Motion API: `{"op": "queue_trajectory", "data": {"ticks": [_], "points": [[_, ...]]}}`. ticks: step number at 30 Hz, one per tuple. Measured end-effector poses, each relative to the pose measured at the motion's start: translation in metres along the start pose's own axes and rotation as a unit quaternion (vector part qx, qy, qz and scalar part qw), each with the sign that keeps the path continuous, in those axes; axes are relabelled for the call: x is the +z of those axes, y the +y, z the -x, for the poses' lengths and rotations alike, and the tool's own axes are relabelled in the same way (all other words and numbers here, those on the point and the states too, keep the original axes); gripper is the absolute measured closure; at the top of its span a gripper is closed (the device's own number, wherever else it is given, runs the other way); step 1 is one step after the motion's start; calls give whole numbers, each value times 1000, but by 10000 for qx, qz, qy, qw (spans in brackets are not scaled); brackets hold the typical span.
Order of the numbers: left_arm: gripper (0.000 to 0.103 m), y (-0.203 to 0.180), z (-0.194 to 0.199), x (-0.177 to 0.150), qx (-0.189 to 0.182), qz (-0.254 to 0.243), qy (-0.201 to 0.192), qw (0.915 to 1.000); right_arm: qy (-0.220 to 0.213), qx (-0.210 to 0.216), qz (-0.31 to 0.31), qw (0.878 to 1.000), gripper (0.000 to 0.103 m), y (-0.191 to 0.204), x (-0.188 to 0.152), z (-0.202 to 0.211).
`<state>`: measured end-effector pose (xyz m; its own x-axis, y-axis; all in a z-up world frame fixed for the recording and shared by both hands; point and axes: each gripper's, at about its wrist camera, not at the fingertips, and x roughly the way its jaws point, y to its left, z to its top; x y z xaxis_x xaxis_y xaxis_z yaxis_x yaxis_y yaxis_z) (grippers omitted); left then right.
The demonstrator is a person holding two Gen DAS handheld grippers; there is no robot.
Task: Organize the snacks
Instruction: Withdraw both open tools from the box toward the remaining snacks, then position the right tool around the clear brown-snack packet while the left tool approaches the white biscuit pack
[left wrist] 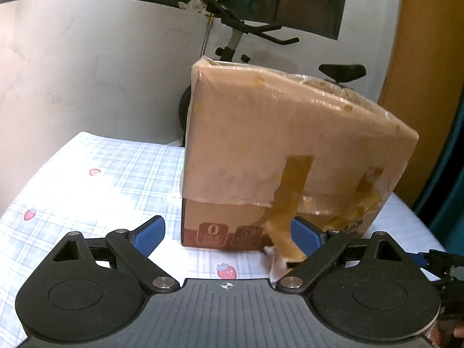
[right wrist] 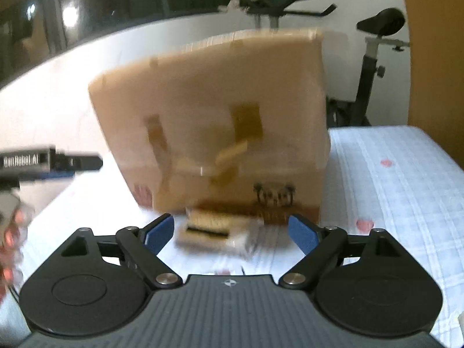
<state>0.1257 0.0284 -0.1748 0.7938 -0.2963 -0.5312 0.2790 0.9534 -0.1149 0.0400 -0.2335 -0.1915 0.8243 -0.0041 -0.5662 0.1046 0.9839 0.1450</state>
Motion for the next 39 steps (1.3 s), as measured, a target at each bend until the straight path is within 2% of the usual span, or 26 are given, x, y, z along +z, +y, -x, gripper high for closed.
{"op": "queue_trajectory", "data": {"ticks": [6,10,17,22,31,39], "points": [[9,-7,4,-16,53,-292,-60,9995,421,77,418,9982,25,10,-28,-15],[9,-14,6,-23,102,-433,-33,9990,545,203,488,9971,26,16,-37,-22],[9,-19,14,-38,235,-161,30,9996,690,95,925,9933,23,24,-42,-37],[9,-22,13,-45,337,-272,93,9990,751,118,998,9921,21,22,-46,-44],[9,-16,13,-57,413,-95,168,9990,849,144,1173,9894,19,27,-52,-50],[11,-15,4,-64,459,39,319,9984,726,114,1190,9902,26,27,-55,-47]]}}
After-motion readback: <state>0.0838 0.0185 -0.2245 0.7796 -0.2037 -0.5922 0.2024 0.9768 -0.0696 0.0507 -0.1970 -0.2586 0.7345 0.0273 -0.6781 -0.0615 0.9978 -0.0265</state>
